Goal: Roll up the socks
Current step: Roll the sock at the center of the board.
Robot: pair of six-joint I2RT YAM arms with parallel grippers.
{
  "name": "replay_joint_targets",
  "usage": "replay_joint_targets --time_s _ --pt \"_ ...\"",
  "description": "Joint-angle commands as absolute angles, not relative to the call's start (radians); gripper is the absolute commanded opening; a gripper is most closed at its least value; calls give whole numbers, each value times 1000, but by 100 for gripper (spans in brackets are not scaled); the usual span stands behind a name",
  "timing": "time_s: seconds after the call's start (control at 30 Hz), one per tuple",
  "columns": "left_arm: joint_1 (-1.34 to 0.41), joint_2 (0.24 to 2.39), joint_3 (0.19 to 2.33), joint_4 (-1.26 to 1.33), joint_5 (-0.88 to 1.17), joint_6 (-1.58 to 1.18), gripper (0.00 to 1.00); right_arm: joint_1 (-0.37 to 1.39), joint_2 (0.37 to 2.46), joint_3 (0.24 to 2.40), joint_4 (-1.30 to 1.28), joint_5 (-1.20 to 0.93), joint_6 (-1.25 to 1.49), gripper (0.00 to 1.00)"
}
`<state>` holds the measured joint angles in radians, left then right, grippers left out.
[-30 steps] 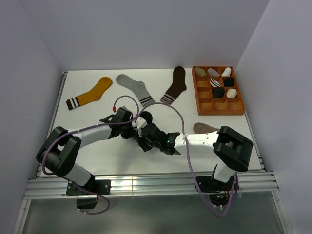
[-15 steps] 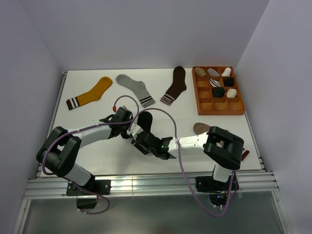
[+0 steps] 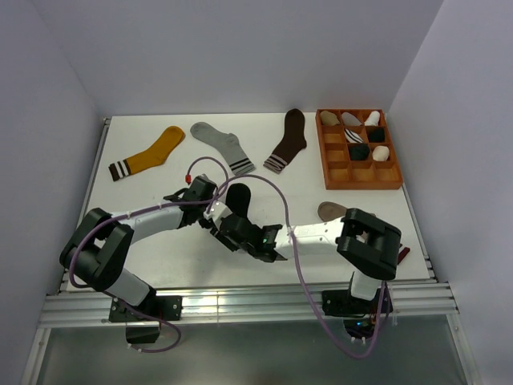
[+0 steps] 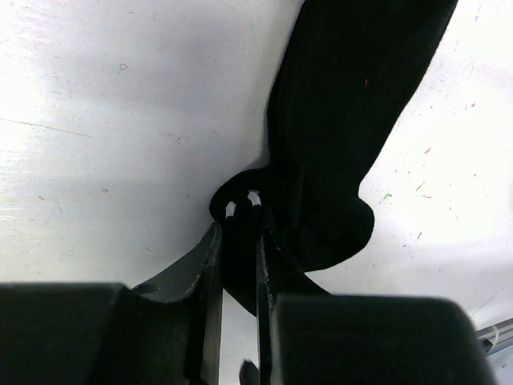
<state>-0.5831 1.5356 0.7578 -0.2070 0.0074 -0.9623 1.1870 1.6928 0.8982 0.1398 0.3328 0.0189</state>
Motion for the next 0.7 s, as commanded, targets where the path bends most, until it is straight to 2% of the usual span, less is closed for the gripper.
replay_joint_targets --time_s 0.0,0.33,0.6,0.63,0.67 --pt "-578 1539 756 -307 -9 -923 12 1195 1729 934 183 354 -18 50" --pt "-578 1540 750 -296 8 -927 12 1195 1822 933 164 368 -9 49" --pt "-578 1520 764 -304 23 -911 16 1193 1904 972 66 416 -2 43" --pt "-578 1516 765 -305 23 -913 16 1192 1910 976 55 416 -2 42" --pt "-578 1509 767 -310 21 -911 18 1192 1914 980 43 414 17 34"
